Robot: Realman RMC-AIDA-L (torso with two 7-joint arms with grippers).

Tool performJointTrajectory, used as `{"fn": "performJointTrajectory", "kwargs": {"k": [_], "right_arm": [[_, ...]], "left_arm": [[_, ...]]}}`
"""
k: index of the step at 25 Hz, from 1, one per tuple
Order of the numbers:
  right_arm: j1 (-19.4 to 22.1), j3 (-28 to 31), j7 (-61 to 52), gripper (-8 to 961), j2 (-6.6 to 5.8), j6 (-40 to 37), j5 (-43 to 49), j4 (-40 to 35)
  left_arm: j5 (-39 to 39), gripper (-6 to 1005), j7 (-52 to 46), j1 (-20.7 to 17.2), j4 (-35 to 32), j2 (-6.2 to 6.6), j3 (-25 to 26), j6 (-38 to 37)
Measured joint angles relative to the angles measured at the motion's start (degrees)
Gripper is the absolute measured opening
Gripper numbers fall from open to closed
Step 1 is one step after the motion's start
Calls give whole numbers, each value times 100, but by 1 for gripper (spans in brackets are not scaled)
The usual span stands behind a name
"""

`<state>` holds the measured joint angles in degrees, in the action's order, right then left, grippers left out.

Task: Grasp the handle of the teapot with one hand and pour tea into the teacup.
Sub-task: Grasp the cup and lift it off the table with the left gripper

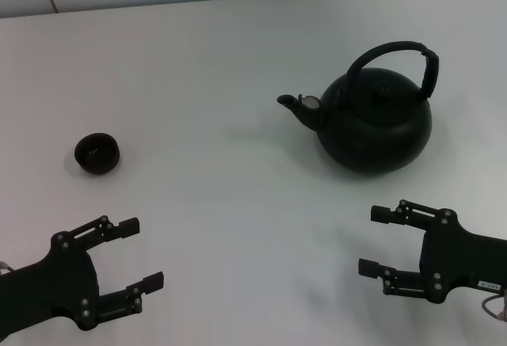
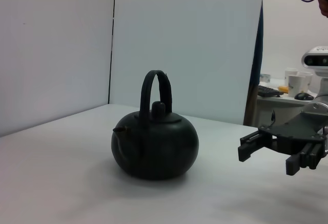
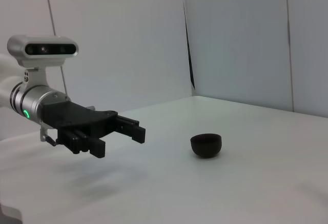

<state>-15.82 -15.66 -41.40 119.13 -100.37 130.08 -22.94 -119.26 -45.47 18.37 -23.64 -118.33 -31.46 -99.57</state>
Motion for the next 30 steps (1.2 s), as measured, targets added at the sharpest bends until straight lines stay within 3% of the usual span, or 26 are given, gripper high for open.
{"fn": "performJointTrajectory", "kwargs": {"k": [19, 25, 30], "right_arm": [[-23, -7, 0, 776, 5, 0, 9, 0], [-26, -7, 0, 776, 5, -1, 9, 0], [-31, -7, 0, 776, 5, -1, 9, -1]], "left_arm": [[48, 800, 4, 35, 68, -7, 81, 28], [205, 800, 41, 7, 341, -22, 1209, 501], [355, 800, 171, -3, 405, -29, 1799, 956]]}}
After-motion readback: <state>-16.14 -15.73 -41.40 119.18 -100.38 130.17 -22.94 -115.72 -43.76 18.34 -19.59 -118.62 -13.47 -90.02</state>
